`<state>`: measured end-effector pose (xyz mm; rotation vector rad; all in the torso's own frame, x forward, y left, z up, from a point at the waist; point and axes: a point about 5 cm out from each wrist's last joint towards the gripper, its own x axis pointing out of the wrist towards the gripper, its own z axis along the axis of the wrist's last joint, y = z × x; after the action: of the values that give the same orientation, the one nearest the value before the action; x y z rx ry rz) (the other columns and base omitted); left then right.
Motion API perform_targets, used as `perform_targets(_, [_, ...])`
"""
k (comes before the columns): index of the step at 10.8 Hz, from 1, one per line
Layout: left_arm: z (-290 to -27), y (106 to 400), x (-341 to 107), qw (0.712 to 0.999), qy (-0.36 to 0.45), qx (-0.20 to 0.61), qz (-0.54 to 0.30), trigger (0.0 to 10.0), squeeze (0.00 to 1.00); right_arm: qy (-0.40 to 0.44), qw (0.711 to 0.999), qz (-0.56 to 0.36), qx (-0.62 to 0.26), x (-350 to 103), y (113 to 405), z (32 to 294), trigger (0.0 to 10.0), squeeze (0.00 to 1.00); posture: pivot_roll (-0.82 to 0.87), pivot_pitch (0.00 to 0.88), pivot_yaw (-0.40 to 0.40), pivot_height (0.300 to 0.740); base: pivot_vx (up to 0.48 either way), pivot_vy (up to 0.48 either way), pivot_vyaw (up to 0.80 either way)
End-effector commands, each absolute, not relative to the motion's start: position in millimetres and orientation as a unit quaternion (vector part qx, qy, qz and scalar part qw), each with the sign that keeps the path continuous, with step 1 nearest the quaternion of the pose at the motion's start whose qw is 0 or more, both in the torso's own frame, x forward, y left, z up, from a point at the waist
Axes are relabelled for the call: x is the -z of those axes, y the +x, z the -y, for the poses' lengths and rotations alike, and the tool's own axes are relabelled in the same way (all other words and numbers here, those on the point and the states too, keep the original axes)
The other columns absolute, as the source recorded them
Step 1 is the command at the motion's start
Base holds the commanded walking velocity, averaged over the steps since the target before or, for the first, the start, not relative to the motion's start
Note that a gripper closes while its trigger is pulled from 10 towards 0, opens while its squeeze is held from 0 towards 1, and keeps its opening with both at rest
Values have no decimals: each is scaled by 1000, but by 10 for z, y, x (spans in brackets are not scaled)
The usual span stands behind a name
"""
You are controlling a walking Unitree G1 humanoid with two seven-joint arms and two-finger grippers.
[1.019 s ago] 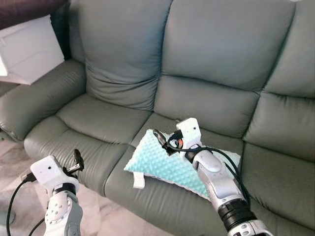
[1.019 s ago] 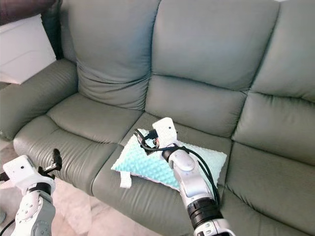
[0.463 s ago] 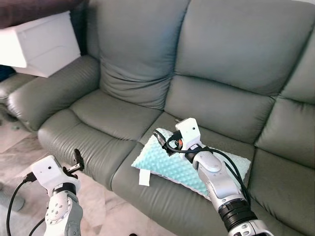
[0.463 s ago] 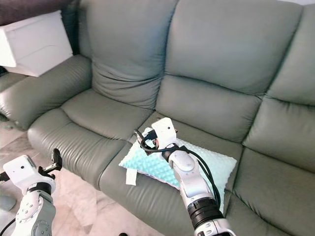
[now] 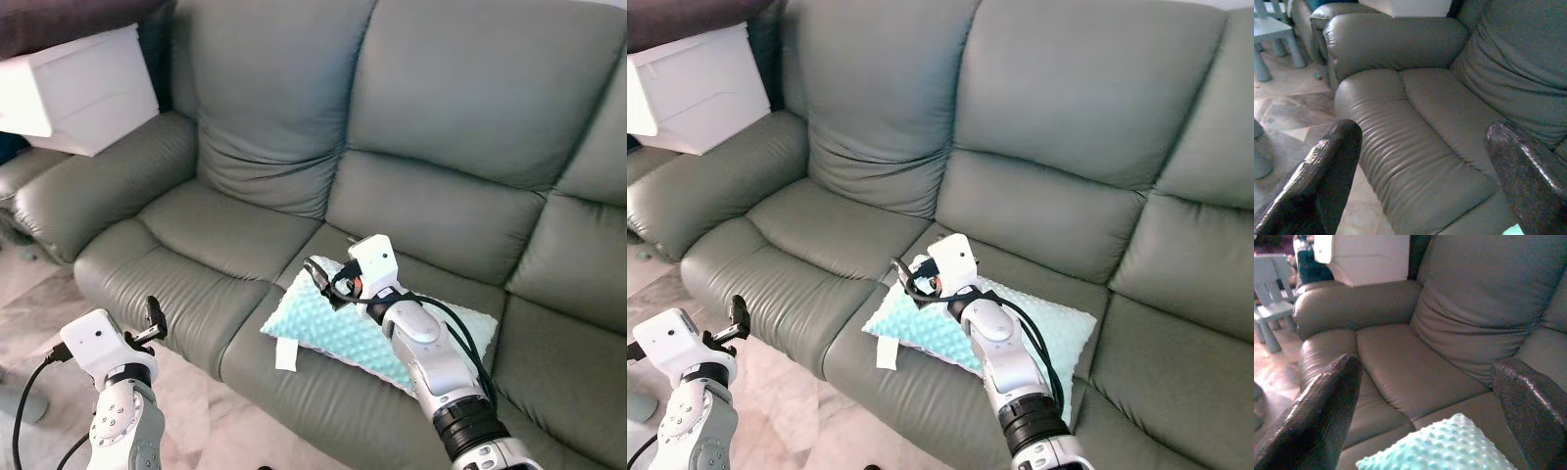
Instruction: Move the pillow to the sofa
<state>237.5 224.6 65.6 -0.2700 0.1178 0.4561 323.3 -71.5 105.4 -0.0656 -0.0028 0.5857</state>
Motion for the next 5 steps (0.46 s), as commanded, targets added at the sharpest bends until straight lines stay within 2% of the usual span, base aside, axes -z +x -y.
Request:
perform_targets(1, [-2282, 2378, -683, 963, -132, -227, -55, 10000, 0, -22, 957, 11, -290, -1115, 3243, 691, 10000, 0, -140, 89, 80, 740, 0, 0, 0])
perform_targets(5, [-2239, 2383, -660, 964, -136, -220, -61, 10000, 0, -21, 958, 8, -287, -1107, 3246, 716, 10000, 0, -142, 91, 78, 740, 0, 0, 0])
